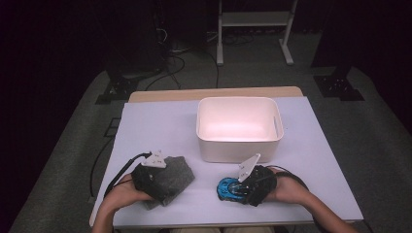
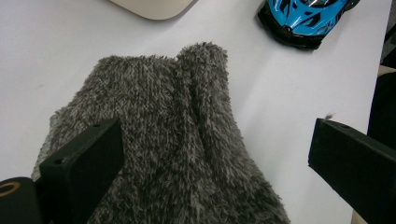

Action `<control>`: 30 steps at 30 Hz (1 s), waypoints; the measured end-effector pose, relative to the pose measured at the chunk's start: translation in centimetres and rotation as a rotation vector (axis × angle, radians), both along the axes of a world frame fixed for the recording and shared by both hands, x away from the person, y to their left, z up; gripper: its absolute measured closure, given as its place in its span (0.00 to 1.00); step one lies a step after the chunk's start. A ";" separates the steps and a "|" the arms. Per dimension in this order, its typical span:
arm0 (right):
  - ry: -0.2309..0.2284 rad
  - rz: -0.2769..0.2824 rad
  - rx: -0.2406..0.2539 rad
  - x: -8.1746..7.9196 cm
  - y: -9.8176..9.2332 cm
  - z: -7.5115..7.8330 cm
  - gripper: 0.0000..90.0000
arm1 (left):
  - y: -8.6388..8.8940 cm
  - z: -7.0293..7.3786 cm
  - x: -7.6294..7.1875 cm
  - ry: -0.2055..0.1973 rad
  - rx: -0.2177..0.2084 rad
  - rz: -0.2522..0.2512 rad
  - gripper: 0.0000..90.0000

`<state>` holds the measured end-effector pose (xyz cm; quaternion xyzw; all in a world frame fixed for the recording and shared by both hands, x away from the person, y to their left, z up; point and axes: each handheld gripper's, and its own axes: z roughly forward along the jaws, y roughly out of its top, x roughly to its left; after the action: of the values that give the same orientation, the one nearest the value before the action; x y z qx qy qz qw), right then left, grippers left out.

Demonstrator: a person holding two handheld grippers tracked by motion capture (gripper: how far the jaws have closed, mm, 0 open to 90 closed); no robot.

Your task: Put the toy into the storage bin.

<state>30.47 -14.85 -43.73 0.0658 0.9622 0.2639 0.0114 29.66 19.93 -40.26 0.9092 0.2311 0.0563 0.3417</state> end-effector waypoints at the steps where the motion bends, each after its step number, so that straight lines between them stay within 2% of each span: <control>1: 0.002 0.000 0.003 0.0 0.0 0.0 0.28 | 0.0 0.0 0.0 0.001 0.000 0.000 0.03; 13: 0.013 0.026 0.036 -0.1 0.7 1.6 0.28 | 0.2 0.0 -0.1 0.002 -0.006 0.008 0.03; 25: 0.007 0.059 0.054 0.0 1.0 4.9 0.28 | 0.4 0.0 -0.1 -0.001 -0.005 0.005 0.03; 30: 0.014 0.072 0.071 0.0 1.2 6.4 0.28 | 0.5 0.0 0.0 -0.002 -0.018 0.011 0.03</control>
<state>30.46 -13.64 -37.29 0.0333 0.9540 0.2978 -0.0071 29.62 20.41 -40.29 0.9048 0.2362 0.0572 0.3497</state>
